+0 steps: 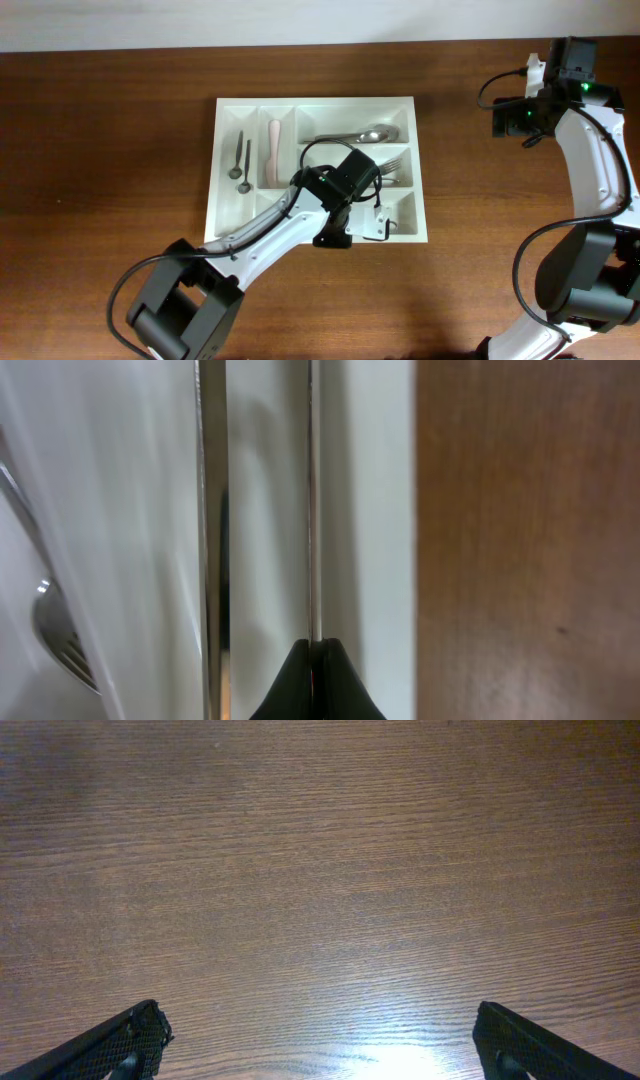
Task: Pack container
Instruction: 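Carry the tongs right and lower them into the bottom compartment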
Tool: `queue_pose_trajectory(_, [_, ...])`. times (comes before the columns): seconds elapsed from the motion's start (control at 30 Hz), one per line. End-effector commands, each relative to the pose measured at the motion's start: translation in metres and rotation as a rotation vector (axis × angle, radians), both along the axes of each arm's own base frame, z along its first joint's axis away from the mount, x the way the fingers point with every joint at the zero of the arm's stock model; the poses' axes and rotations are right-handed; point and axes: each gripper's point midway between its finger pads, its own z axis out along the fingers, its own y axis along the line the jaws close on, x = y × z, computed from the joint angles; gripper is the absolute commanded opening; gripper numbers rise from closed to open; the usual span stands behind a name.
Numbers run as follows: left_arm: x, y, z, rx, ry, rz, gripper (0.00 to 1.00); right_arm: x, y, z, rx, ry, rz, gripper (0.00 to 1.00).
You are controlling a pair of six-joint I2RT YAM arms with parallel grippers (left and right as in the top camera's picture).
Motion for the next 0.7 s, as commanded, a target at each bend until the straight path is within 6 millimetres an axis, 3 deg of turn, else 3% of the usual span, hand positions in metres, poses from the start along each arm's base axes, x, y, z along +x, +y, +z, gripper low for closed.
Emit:
queue_pose_trajectory(0.0, [0.004,0.000,-0.010,0.016,-0.008,-0.015,0.02,0.003,0.000,0.005,-0.005,-0.013,0.007,0.99])
queue_pose_trajectory(0.27, [0.012,-0.001,-0.011,0.021,-0.041,-0.009,0.03,0.003,0.000,0.005,-0.005,-0.013,0.007,0.99])
queue_pose_trajectory(0.3, [0.014,0.001,-0.011,0.029,-0.050,-0.006,0.17,0.003,0.000,0.005,-0.005,-0.013,0.007,0.99])
queue_pose_trajectory(0.37, [0.015,0.002,-0.011,0.039,-0.059,-0.004,0.22,0.003,0.000,0.005,-0.005,-0.014,0.007,0.99])
queue_pose_trajectory(0.4, [0.015,0.002,-0.011,0.040,-0.059,-0.004,0.30,0.003,0.000,0.005,-0.005,-0.013,0.007,0.99])
queue_pose_trajectory(0.57, [0.015,0.002,-0.011,0.039,-0.059,-0.003,0.41,0.003,0.000,0.005,-0.005,-0.013,0.007,0.99])
queue_pose_trajectory(0.67, [0.024,0.005,-0.009,0.059,-0.106,0.012,0.43,0.003,0.000,0.005,-0.005,-0.014,0.007,0.99])
